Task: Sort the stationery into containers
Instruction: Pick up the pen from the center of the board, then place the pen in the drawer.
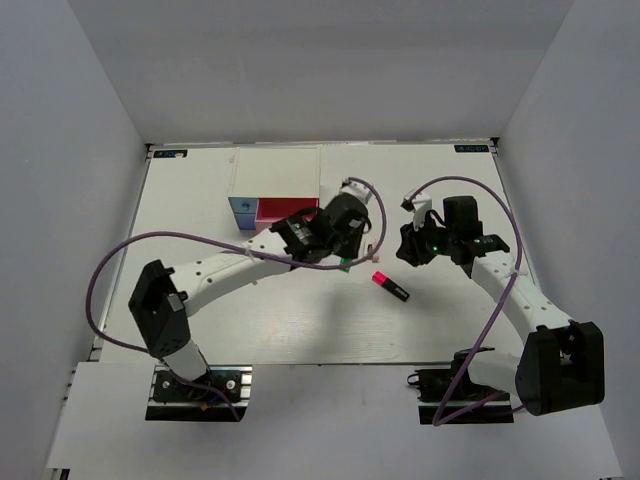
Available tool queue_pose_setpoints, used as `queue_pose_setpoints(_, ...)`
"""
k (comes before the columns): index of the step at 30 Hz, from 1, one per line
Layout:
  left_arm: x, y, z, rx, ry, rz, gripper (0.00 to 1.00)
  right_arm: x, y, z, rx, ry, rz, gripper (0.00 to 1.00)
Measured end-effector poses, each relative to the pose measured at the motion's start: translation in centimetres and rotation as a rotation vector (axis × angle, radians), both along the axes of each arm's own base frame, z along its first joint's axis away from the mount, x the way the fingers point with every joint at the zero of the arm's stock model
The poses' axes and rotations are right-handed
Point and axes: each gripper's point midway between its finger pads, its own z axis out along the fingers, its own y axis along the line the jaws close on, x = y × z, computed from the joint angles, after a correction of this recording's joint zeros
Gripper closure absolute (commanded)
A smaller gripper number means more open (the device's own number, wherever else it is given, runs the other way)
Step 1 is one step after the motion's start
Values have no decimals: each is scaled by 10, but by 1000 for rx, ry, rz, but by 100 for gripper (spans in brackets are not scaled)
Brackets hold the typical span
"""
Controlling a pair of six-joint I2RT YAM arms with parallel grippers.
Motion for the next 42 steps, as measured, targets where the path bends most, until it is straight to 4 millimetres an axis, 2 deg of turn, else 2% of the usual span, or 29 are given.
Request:
queue_pose_setpoints(2,18,9,22,-23,-63,-15,99,-5,4,0,11,7,39,64)
queue_pose_setpoints(5,45,29,43,-39,-122,-36,99,-10,9,1,26,5,85,64)
queue_pose_setpoints(9,86,61,60,-31,-169,-56,99,-14,11,1,31,4,118,64)
queue_pose_setpoints(15,125,86,85,-52,-227,-127,100,-15,12,1,32,-1,132,64)
queue_pose_setpoints(19,131,96,87,-52,-243,-201,100,-14,12,1,29,-5,137,64)
queue_pose_setpoints(24,131,98,85,-23,-278,-309,100,-14,12,0,26,-8,141,63)
queue_pose_setpoints(29,124,100,60,46,-294,-434,100,-13,11,-5,23,9,137,61)
queue_pose_setpoints(33,122,111,34,127,-287,-463,100,-13,11,-8,21,21,137,60)
queue_pose_setpoints(41,142,119,39,200,-387,-435,98,-13,11,-8,22,20,141,55)
queue_pose_setpoints(42,143,120,37,204,-388,-433,96,-13,11,-8,21,19,143,49)
